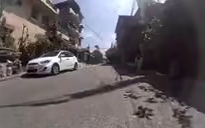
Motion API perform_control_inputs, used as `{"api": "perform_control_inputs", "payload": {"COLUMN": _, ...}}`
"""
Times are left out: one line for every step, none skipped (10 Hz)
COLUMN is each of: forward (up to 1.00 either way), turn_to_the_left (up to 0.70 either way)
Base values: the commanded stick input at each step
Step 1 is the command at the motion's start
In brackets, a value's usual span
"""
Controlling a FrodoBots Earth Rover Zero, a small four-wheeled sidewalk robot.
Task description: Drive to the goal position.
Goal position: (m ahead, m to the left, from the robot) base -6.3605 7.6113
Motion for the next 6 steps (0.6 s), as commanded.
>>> {"api": "perform_control_inputs", "payload": {"forward": 0.79, "turn_to_the_left": 0.0}}
{"api": "perform_control_inputs", "payload": {"forward": 0.04, "turn_to_the_left": -0.84}}
{"api": "perform_control_inputs", "payload": {"forward": 0.0, "turn_to_the_left": -1.0}}
{"api": "perform_control_inputs", "payload": {"forward": 0.0, "turn_to_the_left": -1.0}}
{"api": "perform_control_inputs", "payload": {"forward": 0.0, "turn_to_the_left": -1.0}}
{"api": "perform_control_inputs", "payload": {"forward": 0.0, "turn_to_the_left": -1.0}}
